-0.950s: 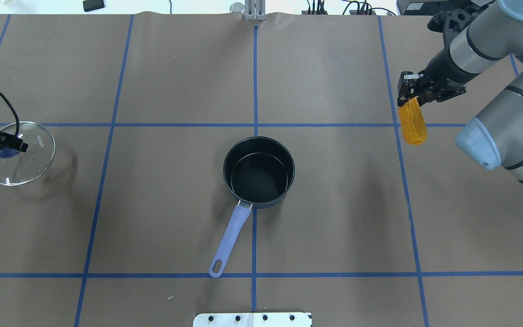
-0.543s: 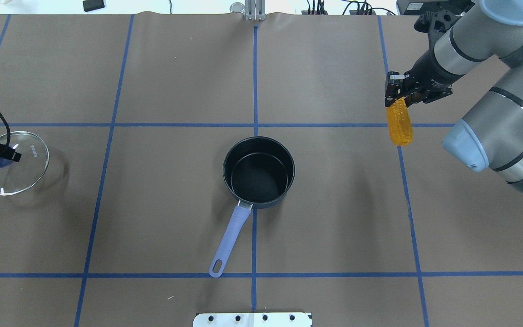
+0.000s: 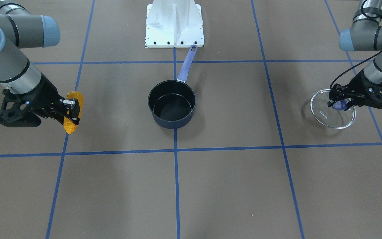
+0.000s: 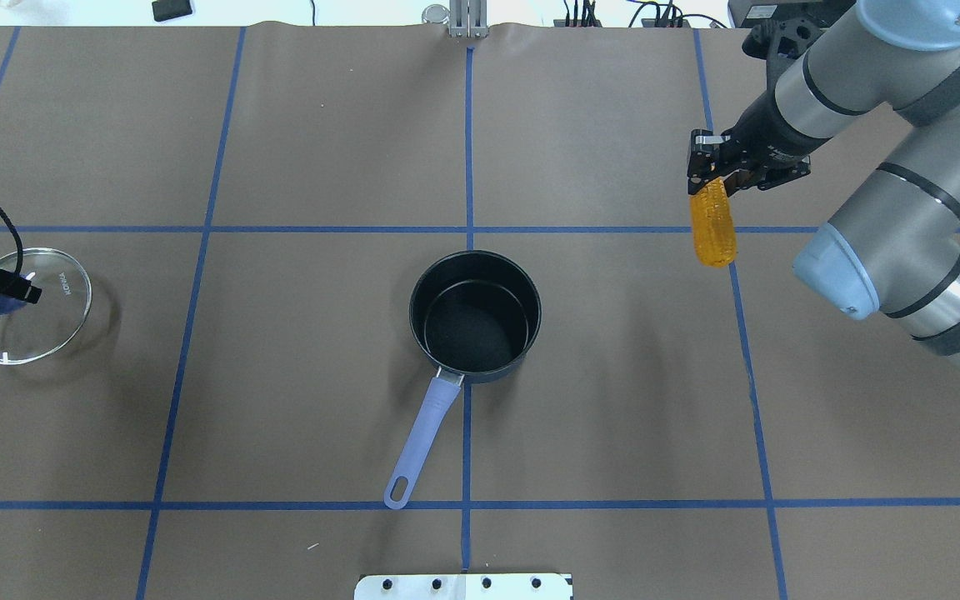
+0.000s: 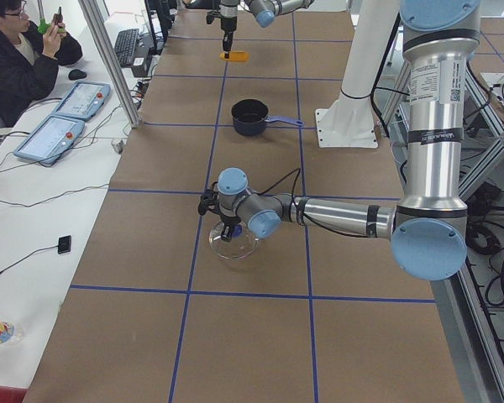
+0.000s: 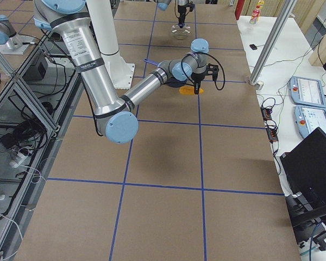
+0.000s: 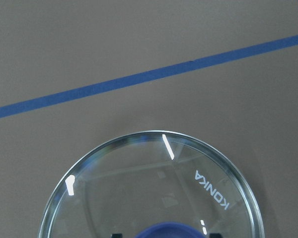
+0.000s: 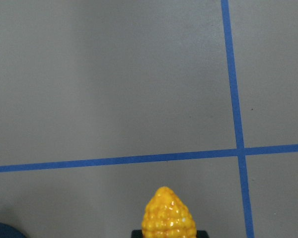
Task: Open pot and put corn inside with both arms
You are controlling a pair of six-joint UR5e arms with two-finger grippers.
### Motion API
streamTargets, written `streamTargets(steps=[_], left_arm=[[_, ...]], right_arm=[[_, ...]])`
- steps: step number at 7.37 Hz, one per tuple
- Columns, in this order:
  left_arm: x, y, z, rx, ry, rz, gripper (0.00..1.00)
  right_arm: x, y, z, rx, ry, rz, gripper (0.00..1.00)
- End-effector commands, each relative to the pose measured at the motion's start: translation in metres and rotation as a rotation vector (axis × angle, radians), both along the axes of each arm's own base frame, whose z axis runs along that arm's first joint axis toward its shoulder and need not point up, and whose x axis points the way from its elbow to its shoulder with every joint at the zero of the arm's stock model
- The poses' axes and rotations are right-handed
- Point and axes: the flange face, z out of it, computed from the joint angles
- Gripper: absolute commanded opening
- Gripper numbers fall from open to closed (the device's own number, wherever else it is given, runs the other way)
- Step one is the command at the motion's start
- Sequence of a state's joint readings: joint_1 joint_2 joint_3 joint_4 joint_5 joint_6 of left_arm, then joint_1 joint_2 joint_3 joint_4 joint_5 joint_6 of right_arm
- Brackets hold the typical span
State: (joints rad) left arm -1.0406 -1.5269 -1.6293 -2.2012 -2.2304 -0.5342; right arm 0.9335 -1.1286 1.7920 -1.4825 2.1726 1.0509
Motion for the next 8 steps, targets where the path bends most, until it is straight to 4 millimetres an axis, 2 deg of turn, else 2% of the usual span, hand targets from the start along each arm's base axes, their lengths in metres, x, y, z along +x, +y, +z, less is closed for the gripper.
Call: streamTargets(steps=[1,2,4,6,8], left_arm=[[0.002,-0.001,-0.002,0.001,0.001,0.001,0.49],[0.002,-0.001,0.000,0.000,-0.001,0.003,0.49],[0.012,0.001,0.008,-0.006,-0.014,0.020,0.50],[0.017,0.003,0.008,-0.005,-0.015,0.029,0.52],[0.017,0.003,0.008,-0.004,-0.015,0.030,0.71]], right_arm=[[-0.016,0.000,-0.034,-0.019,-0.032,0.045,0.00],[-0.024,0.001,-0.044,-0.022,-0.039,0.053,0.00],[-0.026,0.001,-0.052,-0.016,-0.046,0.056,0.00],[-0.027,0.000,-0.056,-0.019,-0.052,0.058,0.00],[-0.029,0.000,-0.065,-0.023,-0.064,0.067,0.00]])
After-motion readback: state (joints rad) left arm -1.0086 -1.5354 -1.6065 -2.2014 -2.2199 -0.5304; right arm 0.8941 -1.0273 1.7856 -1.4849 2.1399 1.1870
